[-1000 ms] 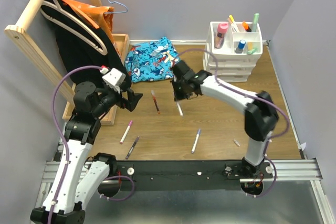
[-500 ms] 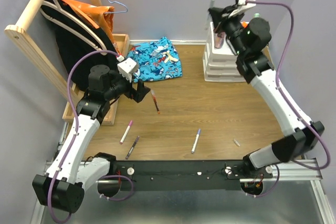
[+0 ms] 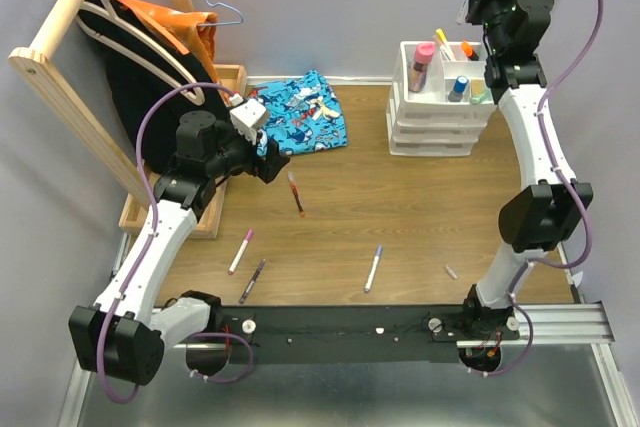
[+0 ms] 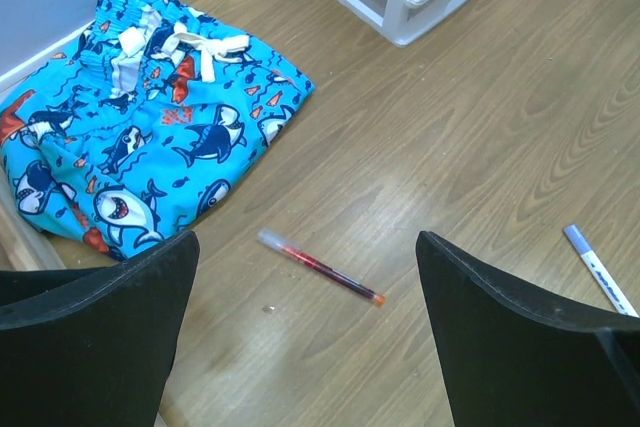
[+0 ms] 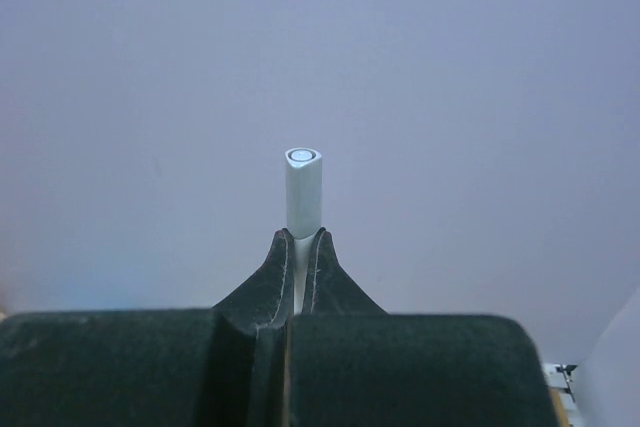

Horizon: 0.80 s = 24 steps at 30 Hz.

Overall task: Sort the stationery into containers
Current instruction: Place the pen in the storage box.

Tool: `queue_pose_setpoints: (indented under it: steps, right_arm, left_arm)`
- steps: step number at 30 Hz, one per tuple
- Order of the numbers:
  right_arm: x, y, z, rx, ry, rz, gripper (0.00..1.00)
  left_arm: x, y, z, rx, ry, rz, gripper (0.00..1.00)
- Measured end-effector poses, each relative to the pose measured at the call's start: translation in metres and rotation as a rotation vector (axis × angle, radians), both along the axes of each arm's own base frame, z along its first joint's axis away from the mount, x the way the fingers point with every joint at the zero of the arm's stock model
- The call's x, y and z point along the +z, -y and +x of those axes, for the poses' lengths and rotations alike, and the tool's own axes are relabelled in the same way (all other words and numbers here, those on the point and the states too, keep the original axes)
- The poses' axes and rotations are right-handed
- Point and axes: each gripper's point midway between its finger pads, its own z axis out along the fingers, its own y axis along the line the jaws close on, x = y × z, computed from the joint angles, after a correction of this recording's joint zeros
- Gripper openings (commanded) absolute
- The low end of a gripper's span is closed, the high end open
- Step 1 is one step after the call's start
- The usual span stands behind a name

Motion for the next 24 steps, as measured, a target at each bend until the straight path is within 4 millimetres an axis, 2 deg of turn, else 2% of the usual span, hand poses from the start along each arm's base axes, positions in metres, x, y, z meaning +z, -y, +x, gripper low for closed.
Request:
queue_pose_setpoints:
  steps: [3, 6, 11, 16, 22, 24]
  right_arm:
    - [-0.006, 0.007, 0.007, -0.01, -0.017, -0.028, 0.01]
    - [-0.02, 0.006, 0.019, -0.002, -0.056, -0.064, 0.01]
    - [-0.064, 0.006, 0.042, -0.001, -0.154, -0.13, 0.0]
    - [-0.098, 0.007, 0.051, 0.0, -0.235, -0.171, 0.01]
    - [-0.103, 0.009, 0.051, -0.004, -0.248, -0.198, 0.01]
    - [-0.106, 0.009, 0.05, -0.006, -0.257, -0.2, 0.06]
  left_arm:
    - [-0.002, 0.002, 0.004, 0.0, -0.005, -0.004, 0.99]
    - [-0.002, 0.004, 0.007, -0.002, -0.002, -0.01, 0.99]
    - [-0.006, 0.009, 0.008, -0.012, -0.015, -0.009, 0.99]
    - [-0.011, 0.011, 0.011, -0.012, -0.027, -0.007, 0.99]
    - [-0.01, 0.011, 0.014, -0.003, -0.022, -0.004, 0.99]
    - [-0.007, 0.011, 0.014, -0.002, -0.017, -0.006, 0.99]
